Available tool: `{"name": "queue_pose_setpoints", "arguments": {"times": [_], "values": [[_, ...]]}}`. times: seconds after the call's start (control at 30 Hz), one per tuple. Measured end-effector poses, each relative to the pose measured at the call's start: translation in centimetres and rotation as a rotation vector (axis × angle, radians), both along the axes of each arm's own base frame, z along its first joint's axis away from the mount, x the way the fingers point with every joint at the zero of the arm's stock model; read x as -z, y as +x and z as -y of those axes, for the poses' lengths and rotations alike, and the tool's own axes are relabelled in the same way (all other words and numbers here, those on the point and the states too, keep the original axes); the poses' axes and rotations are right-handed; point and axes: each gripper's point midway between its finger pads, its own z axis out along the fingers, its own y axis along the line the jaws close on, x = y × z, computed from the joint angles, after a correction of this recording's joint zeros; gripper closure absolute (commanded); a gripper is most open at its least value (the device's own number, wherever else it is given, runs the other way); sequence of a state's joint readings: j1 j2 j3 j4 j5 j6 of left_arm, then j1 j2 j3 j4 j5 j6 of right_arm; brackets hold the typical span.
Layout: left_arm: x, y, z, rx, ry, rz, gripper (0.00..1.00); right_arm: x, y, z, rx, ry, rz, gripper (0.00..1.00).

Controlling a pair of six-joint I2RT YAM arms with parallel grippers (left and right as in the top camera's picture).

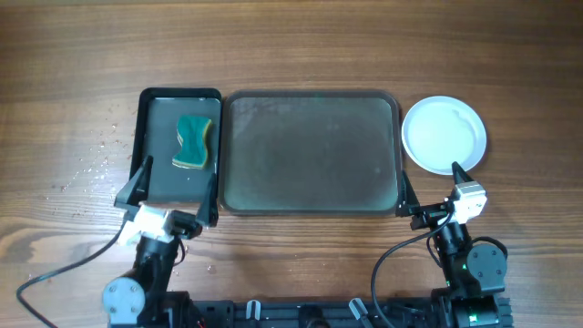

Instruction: Clean dirty plates on tray and stack at the side

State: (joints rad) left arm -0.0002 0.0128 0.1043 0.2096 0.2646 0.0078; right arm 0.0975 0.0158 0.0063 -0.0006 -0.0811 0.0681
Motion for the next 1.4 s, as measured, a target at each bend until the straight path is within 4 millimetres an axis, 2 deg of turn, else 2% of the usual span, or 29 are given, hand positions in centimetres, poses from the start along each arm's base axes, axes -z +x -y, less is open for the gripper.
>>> {"name": "queue_pose_setpoints", "arguments": {"times": [0.43, 0.63, 1.03, 1.4], "values": [[6.2, 1.6, -0.5, -0.020, -0.015, -0.173, 0.00, 0.0, 0.0, 0.0, 0.000, 0.000, 0.000, 0.00], [10.6, 1.8, -0.6, -0.026, -0.017, -0.354, 0.00, 0.0, 0.0, 0.0, 0.000, 0.000, 0.000, 0.00], [10.8, 2.0, -1.8, -0.083, -0.026, -0.361, 0.00, 0.0, 0.0, 0.0, 0.000, 0.000, 0.000, 0.00], [10.8, 2.0, -2.0, -0.089, -0.027, -0.360, 0.00, 0.0, 0.0, 0.0, 0.000, 0.000, 0.000, 0.00]]}}
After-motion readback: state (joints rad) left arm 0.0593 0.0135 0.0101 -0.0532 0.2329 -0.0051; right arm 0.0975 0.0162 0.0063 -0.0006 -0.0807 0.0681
